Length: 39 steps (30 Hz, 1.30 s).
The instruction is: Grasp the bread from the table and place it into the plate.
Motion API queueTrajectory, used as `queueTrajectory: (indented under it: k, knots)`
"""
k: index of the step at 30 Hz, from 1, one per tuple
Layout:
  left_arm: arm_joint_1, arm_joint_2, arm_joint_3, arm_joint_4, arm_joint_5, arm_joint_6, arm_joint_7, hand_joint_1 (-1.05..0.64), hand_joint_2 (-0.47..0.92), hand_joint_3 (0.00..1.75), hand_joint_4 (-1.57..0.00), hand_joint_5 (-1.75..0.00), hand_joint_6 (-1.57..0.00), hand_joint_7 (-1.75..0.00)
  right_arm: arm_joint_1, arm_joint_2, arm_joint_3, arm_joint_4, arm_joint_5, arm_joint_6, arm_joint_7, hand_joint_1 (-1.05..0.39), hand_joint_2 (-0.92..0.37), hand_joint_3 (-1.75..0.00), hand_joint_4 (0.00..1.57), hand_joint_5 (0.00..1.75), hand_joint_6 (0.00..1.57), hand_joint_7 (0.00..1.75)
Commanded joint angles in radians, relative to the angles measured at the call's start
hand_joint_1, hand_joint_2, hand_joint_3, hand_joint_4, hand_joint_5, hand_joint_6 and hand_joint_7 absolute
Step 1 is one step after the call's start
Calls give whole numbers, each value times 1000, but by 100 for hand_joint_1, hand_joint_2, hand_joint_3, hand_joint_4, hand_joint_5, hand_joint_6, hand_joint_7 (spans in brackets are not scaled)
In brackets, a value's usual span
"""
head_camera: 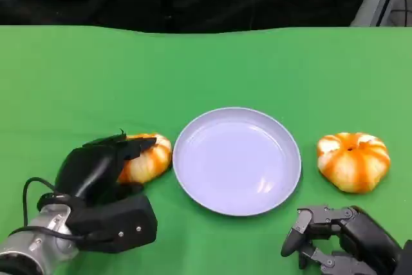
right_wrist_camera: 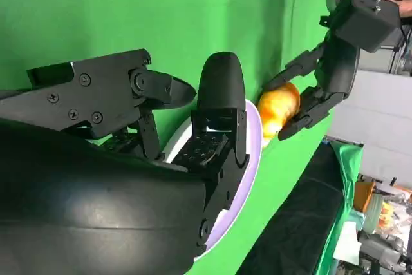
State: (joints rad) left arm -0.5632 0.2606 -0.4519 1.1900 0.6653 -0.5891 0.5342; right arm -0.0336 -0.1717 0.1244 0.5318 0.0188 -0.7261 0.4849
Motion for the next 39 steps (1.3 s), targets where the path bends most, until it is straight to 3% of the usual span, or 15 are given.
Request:
queueTrajectory:
  k: [1,10,11,12,13,15,39]
  knots:
    - [14,20,-5,7,-2,16,-26,0,86,0,-62,-1,-67,-1,3,-10,-8,5,10,-3,-2,-1,-92,-46,72,153,81,105]
    - [19,11,1,1,-3,18,13,0,86,0,-63,-1,-68,0,0,-9,-8,13,11,-6,-1,-1,-92,-46,72,153,81,105]
    - [22,5,6,-3,-4,20,44,-2,84,3,-64,-69,-71,-54,-2,-8,-9,19,11,-9,-1,-2,-92,-46,72,153,82,105]
    - [24,1,9,-6,-5,22,65,-3,84,2,-55,-128,-65,-104,-4,-7,-9,24,12,-10,-1,-2,-92,-46,72,153,82,105]
    - [25,-1,10,-7,-4,22,78,-3,84,2,-52,-149,-63,-121,-5,-7,-9,27,12,-12,0,-2,-92,-46,72,152,82,105]
    - [25,-2,8,-5,-3,23,83,-3,84,2,-49,-166,-61,-135,-6,-6,-9,29,12,-14,0,-2,-92,-46,72,152,82,105]
    - [24,-3,7,-3,-2,23,88,-4,85,0,-48,-171,-59,-140,-9,-6,-9,35,13,-19,0,-2,-92,-45,72,151,83,104]
